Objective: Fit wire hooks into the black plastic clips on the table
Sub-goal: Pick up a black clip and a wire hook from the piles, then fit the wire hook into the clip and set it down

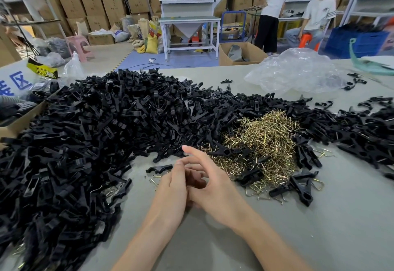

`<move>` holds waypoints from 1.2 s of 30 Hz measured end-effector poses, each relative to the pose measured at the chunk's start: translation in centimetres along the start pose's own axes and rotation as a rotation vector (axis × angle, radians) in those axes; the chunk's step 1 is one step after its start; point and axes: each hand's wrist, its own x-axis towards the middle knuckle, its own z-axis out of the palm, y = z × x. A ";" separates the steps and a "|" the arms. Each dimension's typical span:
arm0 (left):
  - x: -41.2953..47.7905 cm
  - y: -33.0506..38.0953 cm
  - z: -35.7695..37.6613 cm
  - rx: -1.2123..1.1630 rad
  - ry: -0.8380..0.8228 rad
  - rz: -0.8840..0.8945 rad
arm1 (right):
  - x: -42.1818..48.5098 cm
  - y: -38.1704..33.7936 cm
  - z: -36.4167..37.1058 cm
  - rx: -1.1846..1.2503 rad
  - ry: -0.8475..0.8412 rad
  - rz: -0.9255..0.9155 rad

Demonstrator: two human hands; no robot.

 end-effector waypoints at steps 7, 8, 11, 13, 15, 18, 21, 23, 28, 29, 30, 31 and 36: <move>0.0 -0.3 0.0 -0.034 0.102 -0.051 | -0.1 0.1 0.2 -0.061 0.030 -0.043; 0.0 -0.2 0.0 -0.066 0.109 -0.067 | 0.0 0.2 0.2 -0.074 0.035 -0.048; -0.1 0.0 0.0 -0.149 0.112 -0.137 | 0.0 0.4 0.3 -0.103 0.033 -0.060; 0.0 -0.1 0.0 -0.191 0.117 -0.160 | 0.0 0.4 0.4 -0.119 0.027 -0.070; 0.1 -0.2 0.1 -0.219 0.137 -0.156 | 0.0 0.4 0.5 -0.119 0.023 -0.067; 0.2 -0.4 0.1 -0.251 0.153 -0.142 | -0.1 0.5 0.4 -0.113 0.010 -0.066; 0.4 -0.3 -0.1 -0.308 0.095 -0.135 | -0.2 0.4 0.2 -0.154 -0.007 -0.088; 0.5 0.0 -0.3 -0.355 0.068 -0.165 | -0.2 0.2 0.1 -0.230 0.000 -0.141; 0.4 0.7 -0.8 -0.359 -0.103 -0.155 | -0.1 0.2 -0.1 -0.206 0.033 -0.213; 0.4 0.8 -1.0 -0.354 -0.145 -0.150 | -0.1 0.2 -0.2 -0.182 0.036 -0.198; 0.5 0.7 -1.1 -0.348 -0.175 -0.147 | -0.2 0.1 -0.2 -0.179 0.055 -0.177; 0.5 0.6 -1.1 -0.342 -0.189 -0.144 | -0.2 0.2 -0.3 -0.194 0.092 -0.148; 0.3 -0.2 -1.1 -0.322 -0.132 -0.078 | -0.4 -0.6 -1.8 0.043 0.294 0.029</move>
